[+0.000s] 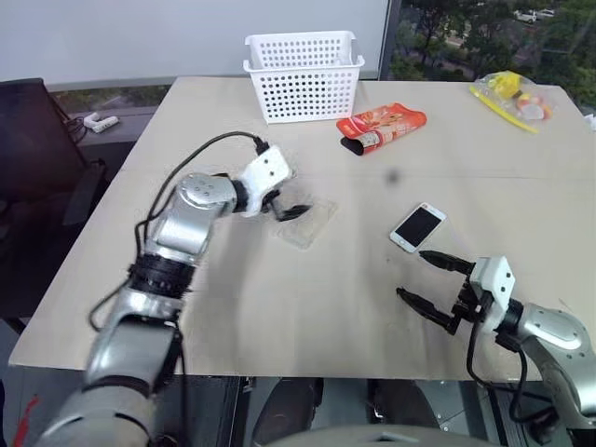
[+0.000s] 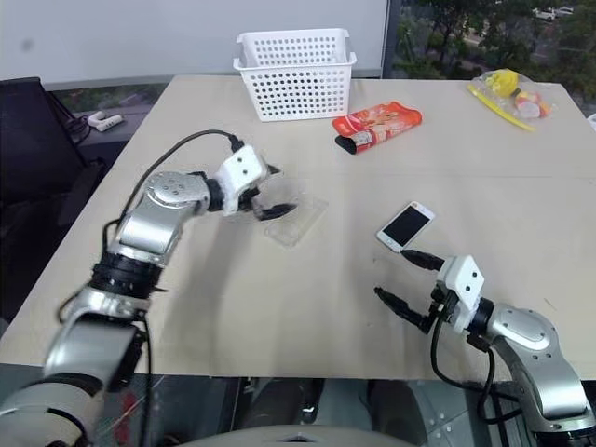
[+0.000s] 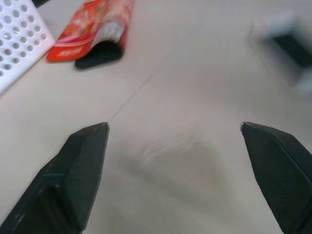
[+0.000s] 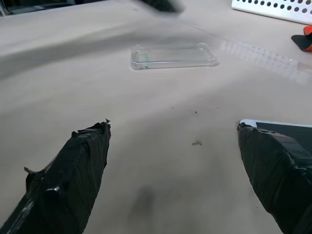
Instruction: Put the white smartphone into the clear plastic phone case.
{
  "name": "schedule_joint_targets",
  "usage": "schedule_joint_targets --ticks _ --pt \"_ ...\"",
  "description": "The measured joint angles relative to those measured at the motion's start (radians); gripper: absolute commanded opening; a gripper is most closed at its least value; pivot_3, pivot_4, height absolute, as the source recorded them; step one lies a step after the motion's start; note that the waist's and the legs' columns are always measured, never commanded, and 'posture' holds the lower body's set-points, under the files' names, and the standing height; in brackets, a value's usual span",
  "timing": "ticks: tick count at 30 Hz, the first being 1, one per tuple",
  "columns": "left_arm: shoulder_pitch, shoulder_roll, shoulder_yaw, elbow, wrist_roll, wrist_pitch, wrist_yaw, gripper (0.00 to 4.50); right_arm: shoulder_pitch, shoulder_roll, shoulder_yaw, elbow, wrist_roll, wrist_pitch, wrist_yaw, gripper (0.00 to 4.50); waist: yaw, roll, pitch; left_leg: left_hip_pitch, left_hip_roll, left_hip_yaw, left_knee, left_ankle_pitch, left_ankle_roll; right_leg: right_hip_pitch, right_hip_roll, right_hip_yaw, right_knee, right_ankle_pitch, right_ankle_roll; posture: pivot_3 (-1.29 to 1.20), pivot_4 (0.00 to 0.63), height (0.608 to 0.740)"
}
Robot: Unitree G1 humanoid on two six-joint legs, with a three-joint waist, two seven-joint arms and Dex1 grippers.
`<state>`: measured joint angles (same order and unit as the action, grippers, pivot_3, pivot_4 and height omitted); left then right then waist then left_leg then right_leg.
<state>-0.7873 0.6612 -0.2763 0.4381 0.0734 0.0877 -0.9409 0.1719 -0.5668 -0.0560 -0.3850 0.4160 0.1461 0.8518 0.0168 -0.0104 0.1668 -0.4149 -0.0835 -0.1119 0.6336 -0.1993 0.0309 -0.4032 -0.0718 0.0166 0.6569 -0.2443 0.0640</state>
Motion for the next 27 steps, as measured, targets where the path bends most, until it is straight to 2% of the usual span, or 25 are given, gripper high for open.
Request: schedule_joint_targets --ticks 2,4,9,12,17,19,23,27 --pt "-0.04 0.02 -0.038 0.172 0.076 -0.167 0.016 4.44 0.002 0.003 0.0 0.0 -0.004 -0.001 -0.006 4.5 0.004 0.0 0.0 -0.002 -0.001 -0.002 0.0 0.0 0.001 0.0 -0.001 0.0 -0.001 0.0 0.0 0.0 0.15 0.74" --pt "-0.073 -0.004 -0.039 0.285 0.094 -0.254 0.053 4.44 0.009 0.004 0.0 -0.001 -0.006 -0.001 -0.01 4.5 0.012 -0.001 0.0 -0.002 -0.001 -0.003 0.0 -0.001 0.001 -0.001 -0.001 -0.001 -0.002 0.0 0.001 0.0 0.15 0.74" --pt "-0.102 -0.03 -0.037 0.396 0.136 -0.365 0.124 4.44 0.026 0.004 0.0 -0.008 -0.007 -0.001 -0.018 4.5 0.015 0.0 0.0 -0.001 -0.001 -0.003 0.0 -0.001 0.001 -0.001 0.0 -0.002 0.002 0.0 0.001 0.0 0.15 0.74" --pt "-0.033 -0.019 -0.009 0.324 0.104 -0.379 0.062 4.44 0.032 0.004 -0.003 -0.011 -0.007 0.0 -0.02 4.5 0.003 0.001 -0.001 0.0 -0.001 -0.002 0.0 -0.001 0.001 0.0 0.0 -0.001 0.002 0.0 0.001 0.0 0.15 0.74" --pt "0.193 -0.065 -0.009 -0.058 -0.138 -0.195 -0.231 4.44 0.024 -0.002 -0.005 -0.011 -0.006 0.001 -0.018 4.5 -0.002 0.002 -0.001 -0.001 -0.001 -0.002 0.001 -0.002 0.003 0.001 -0.002 0.002 0.0 0.0 0.0 0.0 0.15 0.74" --pt "0.229 -0.09 -0.025 -0.123 -0.181 -0.137 -0.272 4.44 0.018 -0.003 -0.005 -0.011 -0.006 0.001 -0.018 4.5 -0.003 0.001 -0.001 -0.001 -0.001 -0.002 0.001 -0.002 0.003 0.0 -0.001 0.002 0.001 0.0 0.0 0.0 0.15 0.74" --pt "0.228 -0.115 -0.029 -0.168 -0.19 -0.114 -0.27 4.44 0.014 -0.004 -0.005 -0.011 -0.005 0.002 -0.017 4.5 -0.004 0.001 -0.001 0.0 0.001 -0.003 0.001 -0.001 0.003 0.0 0.001 0.001 0.002 0.0 0.0 0.0 0.15 0.74" --pt "0.185 -0.117 -0.02 -0.106 -0.15 -0.213 -0.235 4.44 0.014 -0.013 -0.005 -0.011 -0.002 0.002 -0.013 4.5 -0.005 0.001 -0.001 0.0 0.0 -0.002 0.001 -0.001 0.003 0.0 0.001 0.0 0.002 0.0 0.0 0.0 0.15 0.74"
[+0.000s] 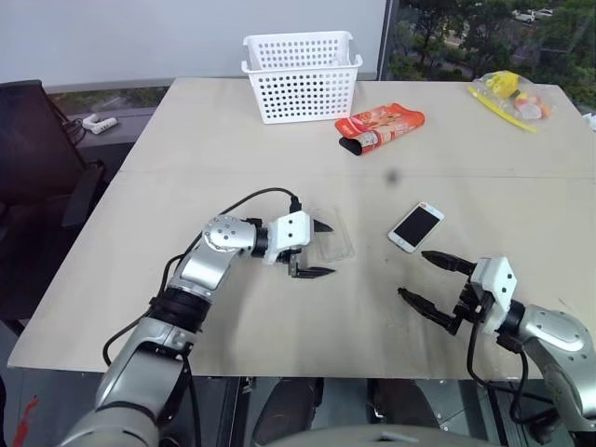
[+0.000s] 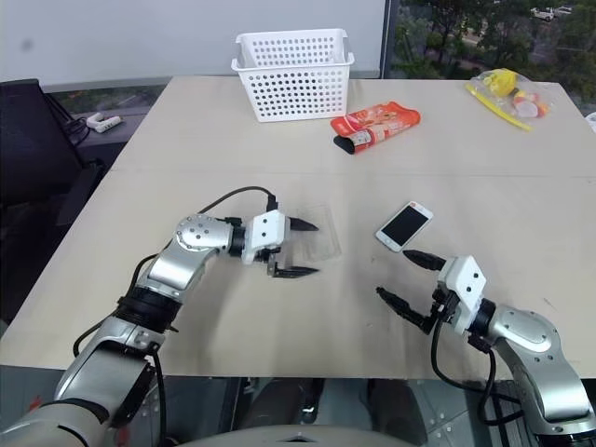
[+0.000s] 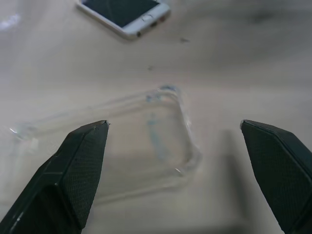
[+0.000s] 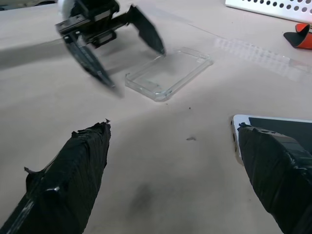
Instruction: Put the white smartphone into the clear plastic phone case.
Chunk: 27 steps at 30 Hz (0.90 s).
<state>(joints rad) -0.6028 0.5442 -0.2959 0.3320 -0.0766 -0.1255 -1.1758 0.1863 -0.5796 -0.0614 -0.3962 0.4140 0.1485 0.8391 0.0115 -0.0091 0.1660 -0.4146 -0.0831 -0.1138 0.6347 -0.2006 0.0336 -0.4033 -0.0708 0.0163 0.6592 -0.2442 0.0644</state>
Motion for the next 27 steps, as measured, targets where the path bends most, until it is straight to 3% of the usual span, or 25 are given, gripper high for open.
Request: schedule_joint_targets --ticks 12,25,27 --pt "-0.153 0.085 0.048 0.271 0.017 -0.132 -0.147 4.44 0.001 -0.003 -0.008 0.0 0.005 0.0 -0.005 4.5 0.0 0.0 0.0 -0.001 -0.001 0.0 0.0 0.0 0.0 0.0 0.001 -0.001 -0.001 0.0 0.0 0.0 0.15 0.74" --pt "-0.373 -0.111 -0.031 0.668 0.192 -0.388 -0.089 4.44 0.005 0.0 -0.021 -0.001 0.004 -0.001 -0.025 4.5 0.002 -0.002 0.001 0.0 -0.002 0.0 0.003 0.0 0.0 0.002 0.003 -0.003 0.001 0.0 0.001 0.0 0.15 0.74" --pt "-0.387 -0.119 -0.032 0.699 0.201 -0.407 -0.088 3.95 0.006 0.001 -0.021 -0.002 0.004 -0.001 -0.027 4.5 0.003 -0.002 0.001 0.0 -0.002 0.0 0.003 0.0 0.0 0.003 0.003 -0.003 0.001 0.0 0.001 0.0 0.15 0.74"
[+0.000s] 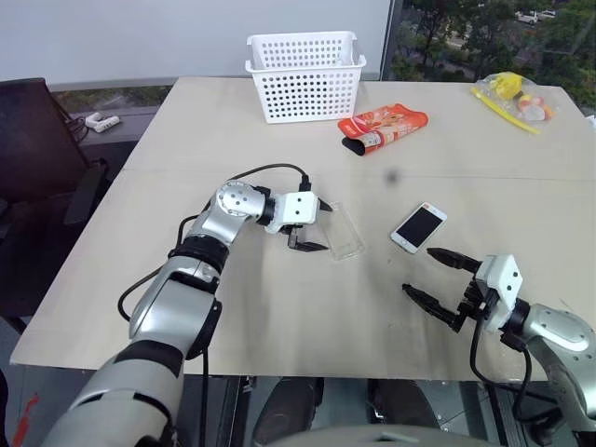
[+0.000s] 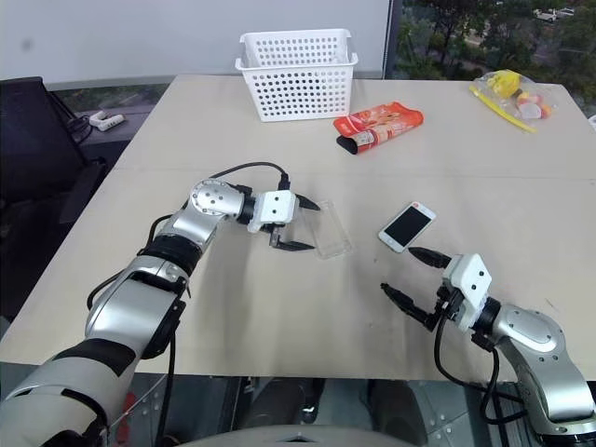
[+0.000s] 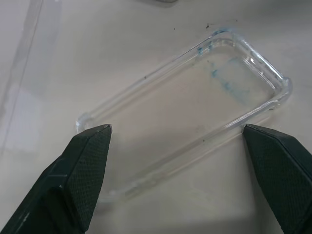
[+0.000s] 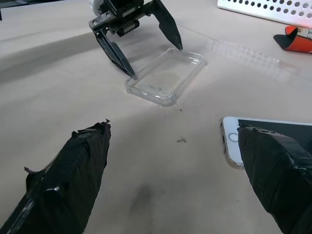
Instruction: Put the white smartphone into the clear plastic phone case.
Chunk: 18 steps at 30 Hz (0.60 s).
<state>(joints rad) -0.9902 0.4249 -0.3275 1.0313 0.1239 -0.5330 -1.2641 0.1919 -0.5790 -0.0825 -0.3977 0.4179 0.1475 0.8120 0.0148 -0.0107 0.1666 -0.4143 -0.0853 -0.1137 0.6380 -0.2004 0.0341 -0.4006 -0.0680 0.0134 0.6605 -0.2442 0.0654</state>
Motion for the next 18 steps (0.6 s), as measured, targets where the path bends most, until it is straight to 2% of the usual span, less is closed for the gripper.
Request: schedule_joint_targets --ticks 1,2,4,5,7,9,10,18 --pt "-0.011 -0.009 -0.001 0.022 0.005 -0.005 -0.003 3.71 0.0 0.001 0.0 0.0 0.0 0.0 -0.003 4.5 0.001 0.0 0.0 0.0 0.0 0.0 0.001 0.0 0.0 0.001 0.0 -0.001 0.0 0.0 0.0 0.0 0.15 0.74" --pt "-0.018 -0.018 -0.002 0.041 0.012 -0.005 -0.006 3.19 0.0 0.003 0.0 0.0 0.0 0.0 -0.005 4.5 0.002 0.0 0.0 0.001 0.0 0.0 0.002 0.0 0.0 0.003 0.0 -0.002 0.0 0.0 0.0 0.0 0.15 0.74" --pt "-0.028 -0.028 -0.009 0.066 0.018 -0.005 -0.027 2.52 0.0 0.006 0.0 0.0 0.0 0.0 -0.01 4.5 0.003 0.0 0.0 0.001 0.0 -0.001 0.004 0.0 0.0 0.005 -0.001 -0.004 0.0 -0.002 0.004 0.0 0.15 0.74" --pt "-0.031 -0.031 -0.01 0.076 0.018 -0.004 -0.037 1.91 0.0 0.006 0.0 0.0 0.0 0.0 -0.011 4.5 0.003 0.0 0.0 0.001 0.0 -0.001 0.004 0.0 0.0 0.006 -0.001 -0.004 0.0 -0.002 0.004 0.0 0.15 0.74" --pt "-0.037 -0.036 -0.016 0.088 0.021 0.002 -0.054 1.26 0.0 0.007 0.0 -0.001 -0.001 0.0 -0.012 4.5 0.002 0.0 -0.001 0.002 0.0 -0.001 0.005 0.0 0.0 0.007 -0.001 -0.004 0.0 -0.002 0.005 0.0 0.15 0.74" --pt "-0.047 -0.042 -0.018 0.103 0.031 0.018 -0.065 0.33 0.0 0.008 0.0 -0.001 -0.004 -0.001 -0.013 4.5 0.002 0.0 -0.001 0.002 0.0 -0.001 0.005 0.0 0.0 0.007 -0.002 -0.004 0.0 -0.001 0.006 0.0 0.15 0.74" --pt "-0.051 -0.043 -0.018 0.11 0.033 0.026 -0.066 0.12 0.0 0.008 0.0 -0.001 -0.006 -0.001 -0.013 4.5 0.001 0.0 -0.001 0.002 0.0 -0.001 0.005 0.0 0.0 0.007 -0.002 -0.004 0.0 -0.001 0.006 0.0 0.15 0.74" --pt "-0.071 -0.058 -0.013 0.118 0.04 0.074 -0.095 0.12 0.0 0.01 0.0 -0.005 -0.01 -0.001 -0.014 4.5 0.0 0.001 -0.002 0.002 0.0 -0.001 0.005 0.0 0.0 0.006 -0.001 -0.004 0.0 -0.001 0.005 0.0 0.15 0.74"
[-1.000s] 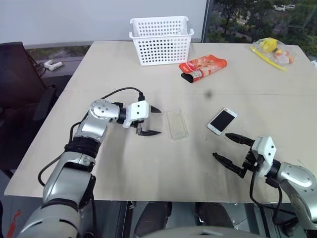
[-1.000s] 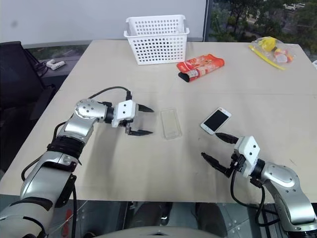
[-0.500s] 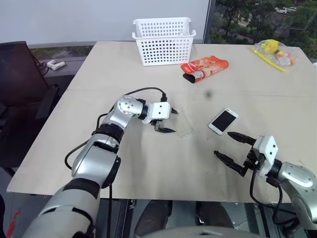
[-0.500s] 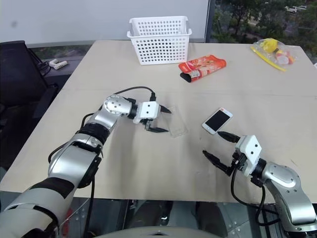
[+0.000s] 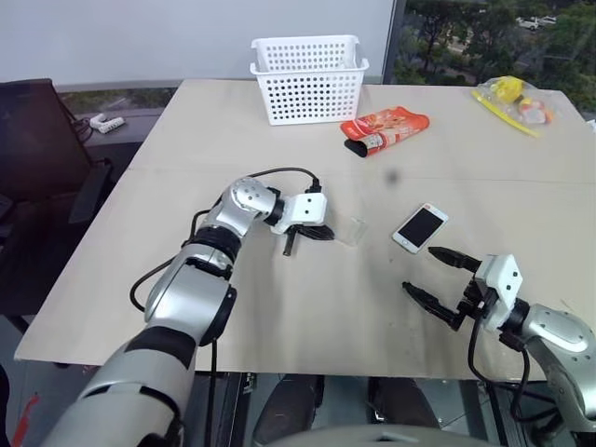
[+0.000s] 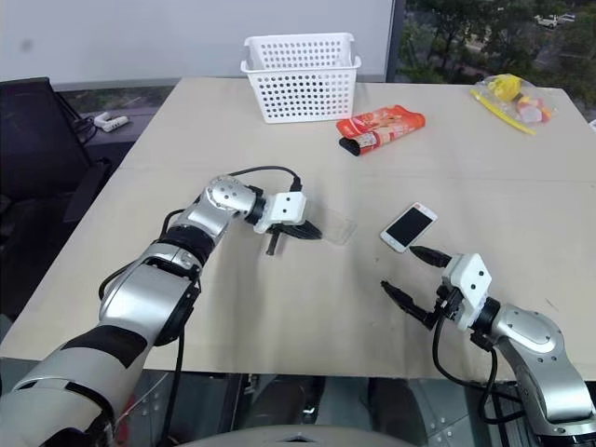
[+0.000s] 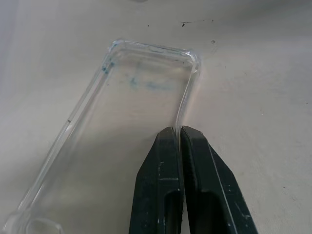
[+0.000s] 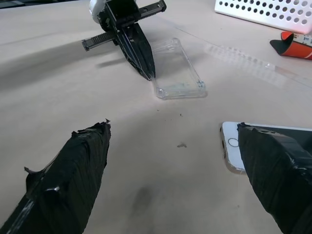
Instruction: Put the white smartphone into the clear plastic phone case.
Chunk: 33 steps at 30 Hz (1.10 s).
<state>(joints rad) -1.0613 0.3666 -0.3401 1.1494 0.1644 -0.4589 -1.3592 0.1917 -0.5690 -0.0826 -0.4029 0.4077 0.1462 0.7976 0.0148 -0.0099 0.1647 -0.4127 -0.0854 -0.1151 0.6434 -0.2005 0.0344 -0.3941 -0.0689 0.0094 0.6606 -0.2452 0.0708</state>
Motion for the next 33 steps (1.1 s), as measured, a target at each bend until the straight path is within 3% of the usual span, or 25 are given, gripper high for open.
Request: schedule_joint_targets --ticks 6,10,15,19,24,25,26,27,30,33 --pt "0.058 -0.025 0.036 -0.139 -0.054 0.189 -0.081 0.12 0.001 0.0 0.0 -0.008 0.0 0.0 0.001 4.5 -0.002 0.0 0.0 -0.002 0.0 0.0 0.0 0.0 0.001 -0.002 0.0 0.0 0.0 0.0 0.0 0.0 0.15 0.74" --pt "0.22 -0.058 0.045 -0.462 -0.114 0.484 -0.062 0.12 -0.003 -0.001 -0.008 -0.007 -0.001 -0.005 0.002 4.5 -0.006 0.0 0.001 -0.003 0.0 0.0 -0.001 -0.001 0.002 -0.003 0.0 0.002 0.0 0.002 -0.003 0.0 0.15 0.74" --pt "0.451 -0.043 0.012 -1.038 -0.19 1.045 0.015 0.12 -0.015 -0.004 -0.026 0.009 0.004 0.01 -0.003 4.5 -0.025 0.0 0.002 -0.002 0.002 -0.001 -0.003 -0.001 0.001 -0.004 -0.002 0.006 0.0 0.001 -0.004 0.0 0.15 0.74" --pt "0.503 -0.051 -0.031 -1.228 -0.219 1.236 0.108 0.12 -0.052 0.012 -0.031 0.011 0.007 0.042 -0.039 4.5 -0.025 0.001 0.001 0.0 0.002 -0.001 -0.003 -0.001 0.001 -0.004 -0.002 0.006 0.0 0.001 -0.004 0.0 0.15 0.74" --pt "0.545 -0.022 -0.067 -1.282 -0.243 1.279 0.185 1.57 -0.109 0.033 -0.008 0.012 -0.036 0.093 -0.123 4.5 -0.026 0.001 0.001 -0.001 0.002 -0.001 -0.003 -0.001 0.001 -0.004 -0.002 0.006 0.0 0.001 -0.005 0.0 0.15 0.74" --pt "0.548 -0.015 -0.068 -1.292 -0.248 1.279 0.184 2.09 -0.112 0.035 -0.008 0.012 -0.043 0.098 -0.132 4.5 -0.025 0.001 0.001 -0.001 0.002 -0.001 -0.003 -0.001 0.001 -0.005 -0.002 0.007 0.0 0.001 -0.005 0.0 0.15 0.74" --pt "0.554 -0.002 -0.068 -1.306 -0.255 1.275 0.184 2.18 -0.122 0.038 -0.005 0.016 -0.056 0.116 -0.154 4.5 -0.024 0.001 0.001 -0.001 0.002 -0.001 -0.004 -0.001 0.001 -0.005 -0.002 0.007 -0.001 0.001 -0.005 0.0 0.15 0.74" --pt "0.559 0.008 -0.064 -1.317 -0.267 1.268 0.188 2.89 -0.139 0.043 0.002 0.023 -0.069 0.139 -0.177 4.5 -0.023 0.001 0.001 -0.002 0.002 -0.001 -0.004 -0.001 0.001 -0.006 -0.002 0.007 -0.001 0.001 -0.005 0.0 0.15 0.74" --pt "0.562 0.015 -0.047 -1.35 -0.299 1.236 0.206 4.02 -0.199 0.078 0.021 0.035 -0.088 0.206 -0.242 4.5 -0.021 0.001 0.001 -0.002 0.002 0.0 -0.005 -0.001 0.001 -0.007 -0.003 0.009 -0.002 0.001 -0.005 0.0 0.15 0.74" --pt "0.561 0.02 0.04 -1.417 -0.373 1.231 0.233 4.02 -0.27 0.162 0.047 0.034 -0.09 0.31 -0.336 4.5 -0.022 0.001 0.001 -0.003 0.002 0.0 -0.007 -0.001 0.0 -0.009 -0.003 0.01 -0.002 0.001 -0.006 0.0 0.15 0.74"
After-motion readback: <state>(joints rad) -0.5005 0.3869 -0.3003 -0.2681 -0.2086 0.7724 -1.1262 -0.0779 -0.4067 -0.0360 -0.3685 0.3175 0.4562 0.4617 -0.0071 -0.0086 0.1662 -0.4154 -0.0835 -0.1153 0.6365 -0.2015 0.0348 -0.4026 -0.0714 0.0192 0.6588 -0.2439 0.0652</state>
